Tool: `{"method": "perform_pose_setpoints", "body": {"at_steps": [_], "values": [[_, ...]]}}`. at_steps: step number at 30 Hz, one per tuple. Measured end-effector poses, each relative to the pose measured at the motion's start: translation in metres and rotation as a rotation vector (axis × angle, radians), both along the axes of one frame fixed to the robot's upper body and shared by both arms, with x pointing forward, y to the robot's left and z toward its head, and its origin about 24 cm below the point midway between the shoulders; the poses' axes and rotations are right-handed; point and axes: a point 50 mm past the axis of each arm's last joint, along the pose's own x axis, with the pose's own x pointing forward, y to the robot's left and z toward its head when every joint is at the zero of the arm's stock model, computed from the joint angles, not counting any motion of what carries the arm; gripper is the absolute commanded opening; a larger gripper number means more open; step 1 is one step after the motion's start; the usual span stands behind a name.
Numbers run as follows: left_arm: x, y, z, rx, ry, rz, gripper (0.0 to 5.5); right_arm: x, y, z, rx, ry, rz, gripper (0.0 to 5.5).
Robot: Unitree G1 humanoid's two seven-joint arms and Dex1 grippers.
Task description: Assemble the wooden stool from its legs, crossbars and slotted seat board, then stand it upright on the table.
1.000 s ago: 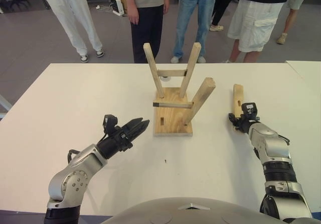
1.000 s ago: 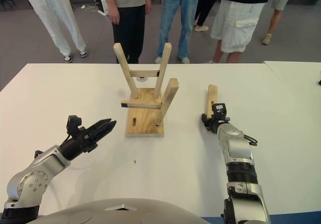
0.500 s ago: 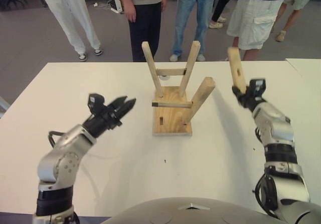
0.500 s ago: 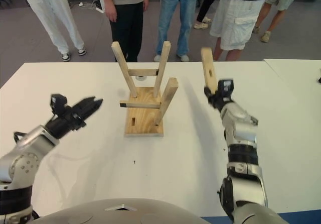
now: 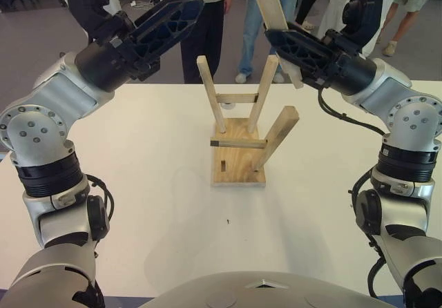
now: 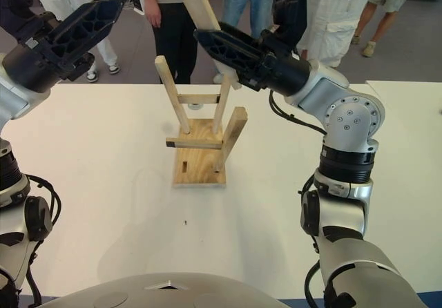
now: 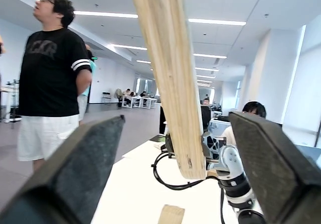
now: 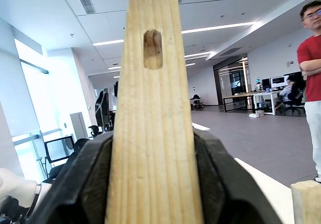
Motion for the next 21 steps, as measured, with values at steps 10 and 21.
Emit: {"method": "perform_pose_setpoints", "body": {"at_steps": [10,21], "values": [[0.003,-0.009,0.005,-0.041,0.036,-0.077,4.44,-0.012,0.013,-0.010,-0.117,0.031,0.175,2.06],[0.004,-0.011,0.004,-0.068,0.049,-0.086,2.78,-0.012,0.011,-0.018,-0.144,0.058,0.177,2.06]]}}
